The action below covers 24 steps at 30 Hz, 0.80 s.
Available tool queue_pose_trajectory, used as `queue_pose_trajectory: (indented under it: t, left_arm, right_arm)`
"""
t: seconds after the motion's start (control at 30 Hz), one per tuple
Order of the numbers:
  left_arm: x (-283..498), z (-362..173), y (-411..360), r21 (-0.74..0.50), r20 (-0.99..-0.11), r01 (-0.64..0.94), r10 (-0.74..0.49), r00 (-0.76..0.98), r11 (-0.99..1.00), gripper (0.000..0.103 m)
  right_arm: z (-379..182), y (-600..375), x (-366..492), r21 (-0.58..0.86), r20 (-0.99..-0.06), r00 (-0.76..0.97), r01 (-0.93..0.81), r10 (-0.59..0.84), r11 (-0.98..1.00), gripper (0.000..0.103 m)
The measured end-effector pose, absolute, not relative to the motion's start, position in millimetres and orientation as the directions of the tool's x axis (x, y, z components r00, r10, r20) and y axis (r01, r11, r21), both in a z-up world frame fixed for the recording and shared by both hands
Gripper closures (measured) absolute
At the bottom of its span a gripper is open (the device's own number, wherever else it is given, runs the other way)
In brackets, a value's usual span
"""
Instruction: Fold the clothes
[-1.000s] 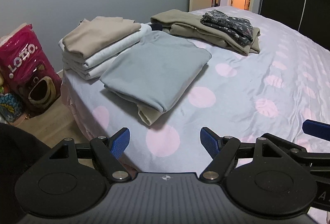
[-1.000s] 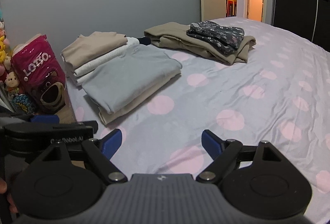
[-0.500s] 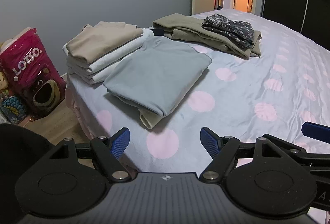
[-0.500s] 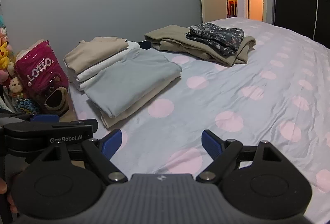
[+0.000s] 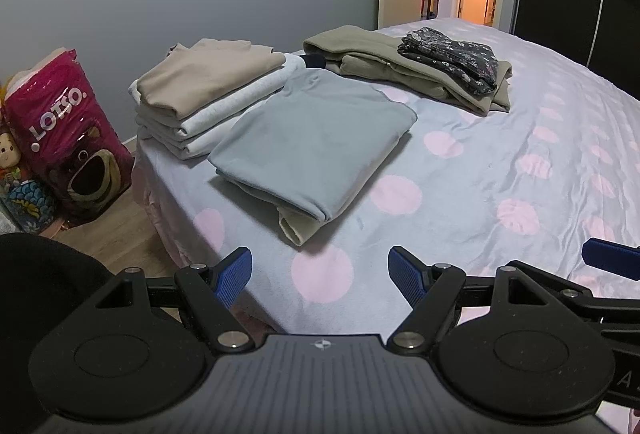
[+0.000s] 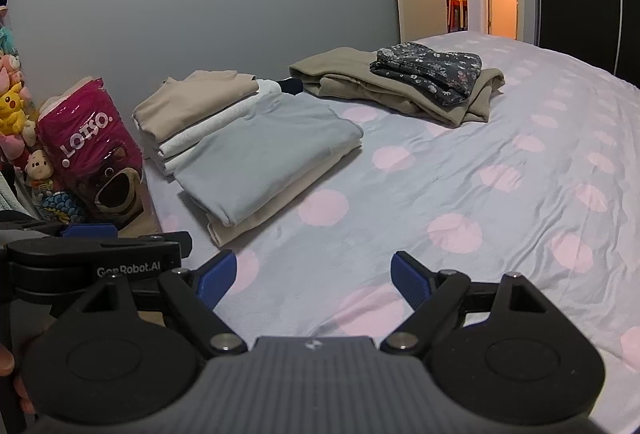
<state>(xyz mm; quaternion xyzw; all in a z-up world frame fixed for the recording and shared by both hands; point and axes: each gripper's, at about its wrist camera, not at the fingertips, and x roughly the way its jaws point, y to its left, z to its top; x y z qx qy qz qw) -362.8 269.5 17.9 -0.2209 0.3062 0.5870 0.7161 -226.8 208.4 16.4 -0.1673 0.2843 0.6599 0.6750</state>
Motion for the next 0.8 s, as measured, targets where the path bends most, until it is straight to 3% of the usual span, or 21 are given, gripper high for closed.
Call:
queue_pose_trajectory:
  t: [0.8]
  left_arm:
    - [-365.6,18.0,270.4,0.033,-0.705,-0.977,0.697,0.127,0.212,0.029]
  right_arm:
    - [15.4,208.7,-227.7,0.165,-0.613,-0.048,-0.984,0.789,0.068,0.017]
